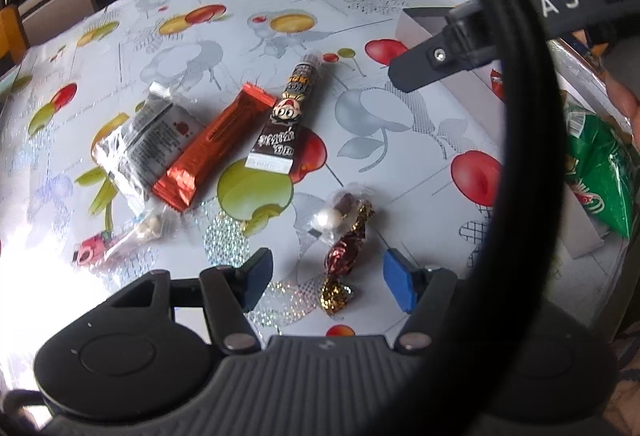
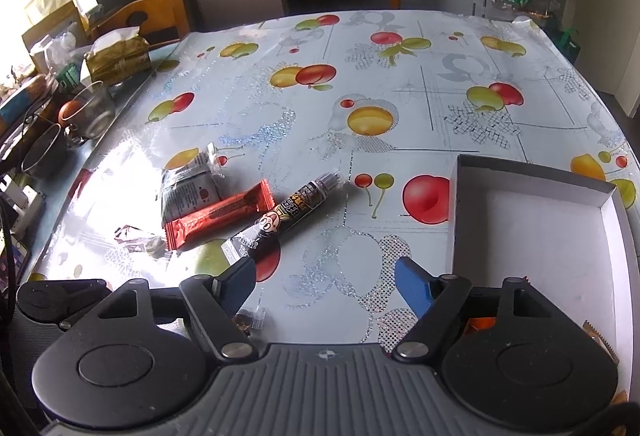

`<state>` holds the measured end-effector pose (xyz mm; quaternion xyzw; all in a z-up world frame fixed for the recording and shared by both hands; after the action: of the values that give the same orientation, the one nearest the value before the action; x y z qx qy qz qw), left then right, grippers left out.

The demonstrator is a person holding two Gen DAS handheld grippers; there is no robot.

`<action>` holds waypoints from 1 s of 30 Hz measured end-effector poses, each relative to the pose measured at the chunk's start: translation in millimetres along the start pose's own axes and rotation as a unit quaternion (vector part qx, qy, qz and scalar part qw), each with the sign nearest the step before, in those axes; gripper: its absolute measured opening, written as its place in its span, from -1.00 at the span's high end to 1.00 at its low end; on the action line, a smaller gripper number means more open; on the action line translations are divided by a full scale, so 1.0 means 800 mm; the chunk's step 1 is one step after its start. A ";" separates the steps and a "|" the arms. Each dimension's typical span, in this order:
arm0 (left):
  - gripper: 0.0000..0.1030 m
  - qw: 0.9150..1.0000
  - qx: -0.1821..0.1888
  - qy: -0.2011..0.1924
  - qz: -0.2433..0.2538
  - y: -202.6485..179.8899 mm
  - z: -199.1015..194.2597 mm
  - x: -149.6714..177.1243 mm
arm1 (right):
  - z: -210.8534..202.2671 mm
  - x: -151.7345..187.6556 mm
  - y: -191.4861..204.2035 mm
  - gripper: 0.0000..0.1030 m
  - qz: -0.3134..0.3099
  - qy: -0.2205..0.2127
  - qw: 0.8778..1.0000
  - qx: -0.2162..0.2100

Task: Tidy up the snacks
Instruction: 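Grasp the brown twist-wrapped candy with the left gripper, then grasp the brown-and-white tube snack with the right gripper while the left holds the candy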

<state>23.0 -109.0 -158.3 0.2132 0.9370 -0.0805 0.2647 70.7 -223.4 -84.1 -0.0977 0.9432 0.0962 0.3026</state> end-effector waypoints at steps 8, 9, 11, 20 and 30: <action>0.47 1.000 0.001 0.004 0.008 0.000 0.007 0.001 | 0.003 0.001 -0.005 -0.49 0.002 0.004 1.000 0.002; 0.47 1.000 0.004 0.004 0.009 -0.001 0.008 0.000 | 0.003 0.000 -0.005 -0.49 0.002 0.004 1.000 0.002; 0.55 1.000 0.003 0.002 0.014 -0.003 0.007 0.000 | 0.003 0.001 -0.004 -0.49 0.001 0.005 1.000 0.000; 0.75 0.999 0.040 0.010 0.008 -0.005 0.002 0.006 | 0.011 0.000 0.005 -0.50 -0.004 0.010 1.000 -0.007; 0.76 0.999 0.033 0.000 -0.007 0.012 -0.021 0.010 | 0.038 -0.010 0.021 -0.50 0.008 0.016 1.000 -0.021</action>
<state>13.0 -93.3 -148.6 0.2147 0.9355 -0.1129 0.2570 90.0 -199.1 -101.1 -0.0981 0.9466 0.1168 0.2842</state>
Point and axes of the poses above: each gripper's, at about its wrist camera, not at the fingertips, and z roughly the way its jaws point, y to its left, x to its underside, the point moved 8 cm from there along z, roughly the way its jaws point, and after that the axes turned 1 degree about -y, right-handed, at the moved point
